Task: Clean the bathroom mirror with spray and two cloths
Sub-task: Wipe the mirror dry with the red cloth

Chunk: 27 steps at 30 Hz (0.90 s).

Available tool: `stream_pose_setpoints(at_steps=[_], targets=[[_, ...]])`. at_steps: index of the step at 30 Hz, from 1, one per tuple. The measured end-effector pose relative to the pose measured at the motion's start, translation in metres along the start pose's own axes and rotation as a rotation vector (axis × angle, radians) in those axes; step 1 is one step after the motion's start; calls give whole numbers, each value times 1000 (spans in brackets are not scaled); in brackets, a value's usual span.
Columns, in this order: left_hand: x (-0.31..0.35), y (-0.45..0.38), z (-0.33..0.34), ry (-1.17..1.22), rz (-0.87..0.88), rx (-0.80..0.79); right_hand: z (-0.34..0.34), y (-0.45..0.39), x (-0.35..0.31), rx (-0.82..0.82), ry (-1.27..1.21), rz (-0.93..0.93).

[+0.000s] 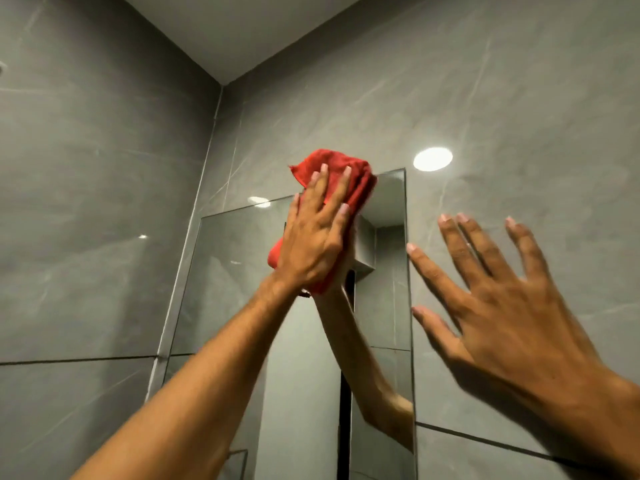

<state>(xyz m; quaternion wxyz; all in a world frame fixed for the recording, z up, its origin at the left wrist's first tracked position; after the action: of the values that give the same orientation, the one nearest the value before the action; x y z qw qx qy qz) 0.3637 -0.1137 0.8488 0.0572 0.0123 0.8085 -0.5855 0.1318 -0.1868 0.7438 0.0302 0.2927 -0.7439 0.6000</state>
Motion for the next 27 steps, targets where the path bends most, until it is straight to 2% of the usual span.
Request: stream_pose_setpoints(at_steps=[3,6,11,16,20,24,27], targets=[[-90,11,-9,76,-258,63,13,-5,-1,85,32,2],[-158,63,-4,132,-488,95,22,-13,5,165,62,24],[-204,205,28,213,-751,116,42,-25,9,236,47,50],[-176,356,68,334,-1145,148,51,-27,7,241,34,47],[-105,435,94,406,-1446,177,35,-17,3,177,-19,-6],[-40,425,103,535,-1646,288,4,-7,-3,68,-11,-66],[-1,355,94,607,-1566,385,-17,-7,11,-34,7,-86]])
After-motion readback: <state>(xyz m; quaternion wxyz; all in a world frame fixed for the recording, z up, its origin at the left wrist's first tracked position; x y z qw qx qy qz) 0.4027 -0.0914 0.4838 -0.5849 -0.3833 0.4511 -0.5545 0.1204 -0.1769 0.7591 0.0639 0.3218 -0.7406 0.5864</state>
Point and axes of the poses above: each hand's wrist, its own y-axis away from the middle knuckle, its own z-axis out of the palm, x = y × z, the point moved 5 cm from there along -y, towards the middle knuckle, and after that the axes turned 15 degrees about -x, right-handed, at the moved point
